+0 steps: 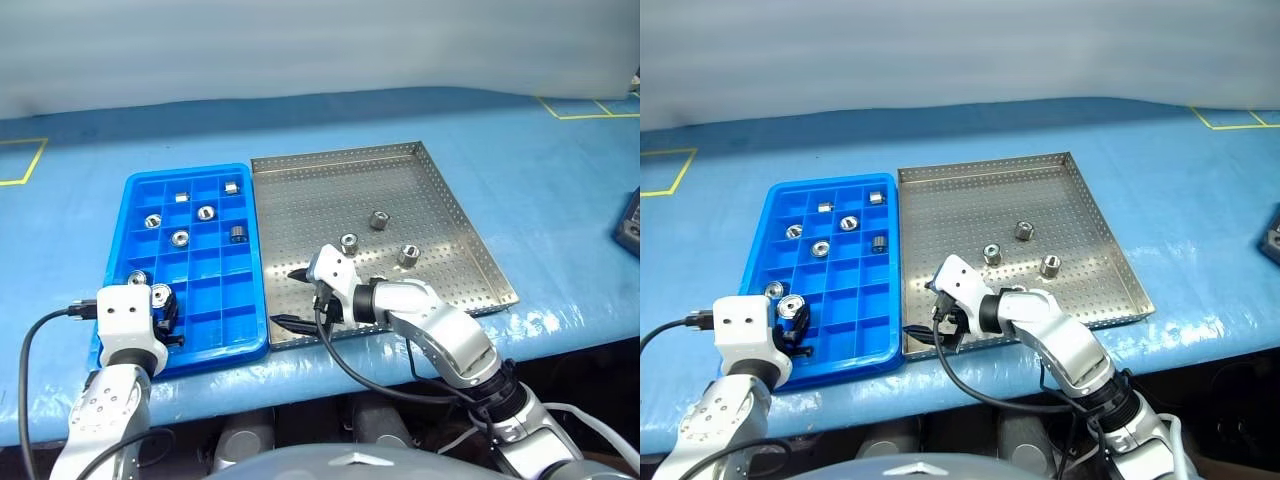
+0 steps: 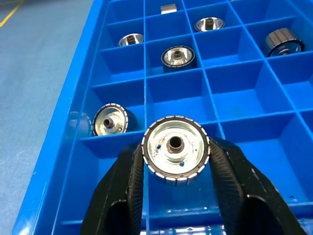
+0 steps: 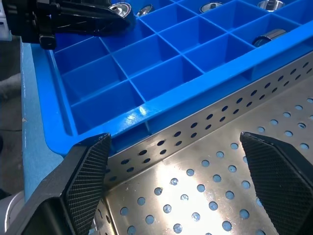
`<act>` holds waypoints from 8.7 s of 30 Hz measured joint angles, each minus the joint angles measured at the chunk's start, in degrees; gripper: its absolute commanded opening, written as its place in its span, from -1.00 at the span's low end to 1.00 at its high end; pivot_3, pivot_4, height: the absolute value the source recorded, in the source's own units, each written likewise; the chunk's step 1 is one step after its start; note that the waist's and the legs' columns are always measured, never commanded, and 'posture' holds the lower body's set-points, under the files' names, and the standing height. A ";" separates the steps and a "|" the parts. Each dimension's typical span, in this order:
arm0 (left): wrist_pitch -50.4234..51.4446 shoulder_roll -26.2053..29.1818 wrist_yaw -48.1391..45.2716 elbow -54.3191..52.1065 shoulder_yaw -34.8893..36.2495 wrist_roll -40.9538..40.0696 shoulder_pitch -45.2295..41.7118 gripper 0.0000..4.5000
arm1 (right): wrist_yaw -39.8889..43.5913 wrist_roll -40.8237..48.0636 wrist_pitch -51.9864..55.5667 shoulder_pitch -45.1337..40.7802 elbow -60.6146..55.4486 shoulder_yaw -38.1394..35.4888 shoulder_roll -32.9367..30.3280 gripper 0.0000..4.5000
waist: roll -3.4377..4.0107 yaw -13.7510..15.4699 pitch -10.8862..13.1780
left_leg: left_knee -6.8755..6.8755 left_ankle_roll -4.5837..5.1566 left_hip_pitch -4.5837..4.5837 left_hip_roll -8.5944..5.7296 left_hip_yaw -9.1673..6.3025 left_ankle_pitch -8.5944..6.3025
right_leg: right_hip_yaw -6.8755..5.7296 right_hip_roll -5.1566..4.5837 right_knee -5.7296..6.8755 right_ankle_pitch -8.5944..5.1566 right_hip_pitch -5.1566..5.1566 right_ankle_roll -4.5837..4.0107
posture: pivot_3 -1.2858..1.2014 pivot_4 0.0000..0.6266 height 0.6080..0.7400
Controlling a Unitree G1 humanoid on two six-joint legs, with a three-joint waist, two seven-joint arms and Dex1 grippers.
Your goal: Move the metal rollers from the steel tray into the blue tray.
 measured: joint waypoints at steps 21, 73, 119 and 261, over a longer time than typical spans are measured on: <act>0.99 9.94 -9.95 13.78 -5.54 -4.93 -26.24 0.99 | -4.44 -0.73 0.21 3.41 -2.98 -2.95 -0.73 1.00 | 0.00 -2.50 -0.01 | 0.00 -0.05 0.00 -0.01 0.03 0.03 | 0.01 -0.01 -0.01 0.13 0.01 0.16 | 0.02 -0.52 1.00; -15.47 6.35 -22.23 50.45 -24.85 -2.42 -45.13 0.99 | -8.75 -0.93 2.50 7.81 -6.56 -5.61 -1.11 1.00 | 0.01 -5.07 -0.01 | 0.04 -0.01 -0.02 -0.02 0.04 0.01 | 0.09 0.02 -0.01 0.25 0.00 0.37 | -0.04 -0.52 1.00; -28.63 2.35 -10.34 48.22 -12.53 0.12 -46.42 -0.25 | -8.45 -1.07 2.29 6.26 -6.19 -3.29 0.76 1.00 | 0.02 -5.50 -0.02 | 0.00 -0.02 -0.02 -0.04 0.04 0.01 | 0.15 0.01 0.00 0.42 -0.03 0.20 | 0.02 -0.52 1.00; -23.99 7.34 -13.40 8.95 -20.54 -11.11 -4.93 0.97 | -22.32 -12.19 -3.00 -9.11 23.61 -11.00 16.23 1.00 | 0.14 -3.64 0.07 | -0.16 0.00 -0.05 0.03 0.10 0.00 | 0.12 0.04 0.00 -0.01 -0.14 -0.04 | 0.11 -0.52 1.00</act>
